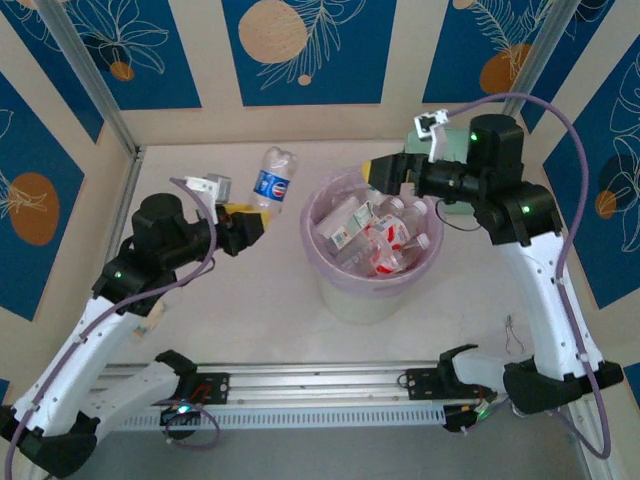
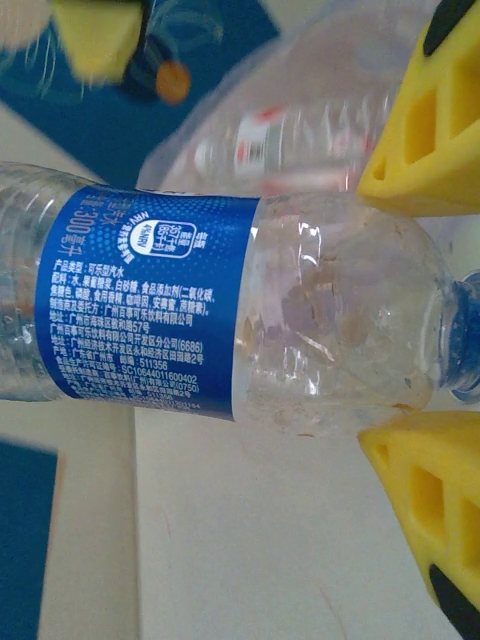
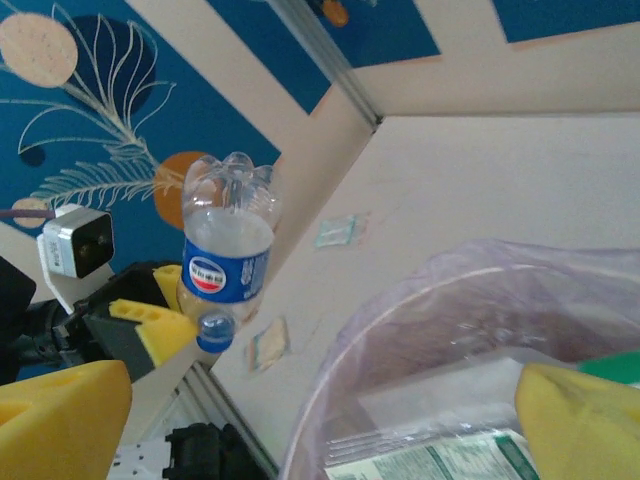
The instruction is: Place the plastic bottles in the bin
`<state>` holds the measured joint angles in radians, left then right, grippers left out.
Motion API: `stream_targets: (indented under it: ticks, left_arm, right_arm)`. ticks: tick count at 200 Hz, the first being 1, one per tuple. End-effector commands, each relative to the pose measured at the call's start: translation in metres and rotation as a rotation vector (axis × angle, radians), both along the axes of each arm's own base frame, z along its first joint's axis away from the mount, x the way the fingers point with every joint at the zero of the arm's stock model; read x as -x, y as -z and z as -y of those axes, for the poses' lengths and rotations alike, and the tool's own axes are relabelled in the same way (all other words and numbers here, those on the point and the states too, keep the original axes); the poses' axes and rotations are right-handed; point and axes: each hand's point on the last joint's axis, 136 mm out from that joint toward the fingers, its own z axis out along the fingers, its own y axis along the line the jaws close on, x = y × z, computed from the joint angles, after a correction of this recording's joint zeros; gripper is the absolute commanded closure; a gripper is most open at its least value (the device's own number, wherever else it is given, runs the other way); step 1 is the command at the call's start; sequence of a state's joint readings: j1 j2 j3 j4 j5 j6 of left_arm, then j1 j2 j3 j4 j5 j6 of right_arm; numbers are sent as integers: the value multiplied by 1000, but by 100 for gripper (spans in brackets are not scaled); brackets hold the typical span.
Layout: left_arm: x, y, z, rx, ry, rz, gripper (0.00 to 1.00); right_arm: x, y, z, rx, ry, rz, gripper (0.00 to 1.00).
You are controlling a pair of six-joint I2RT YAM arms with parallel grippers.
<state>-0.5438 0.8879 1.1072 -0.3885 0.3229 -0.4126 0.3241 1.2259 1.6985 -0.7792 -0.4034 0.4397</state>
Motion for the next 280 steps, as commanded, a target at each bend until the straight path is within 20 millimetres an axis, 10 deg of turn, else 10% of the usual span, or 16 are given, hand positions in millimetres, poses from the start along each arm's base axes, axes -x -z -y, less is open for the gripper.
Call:
stream_targets:
  ticks: [1,64,118,159,211,280]
  left_arm:
    - [25,-33,34,66,201,96,60]
    - [36,-44,63,83,282,154,59]
    - [23,-42,71,81,262,129,59]
    - [-1,-44,63,77,125,98,24]
    - [-36,6,58,-38,-61,-116,7]
    - [-43,63,82,-113,-61,-243,5]
  right_arm:
    - [5,-9,-19,-9,-56,-3,1]
    - [-5,12,-58,81,-127,-40,0]
    - [1,13,-57,78,-124,-32,38]
    - [-2,-19,-32,50,-38,74,58]
    - [-43,-43,61,149,363,333,82]
    - [-69,-10,35,312,258,315,87]
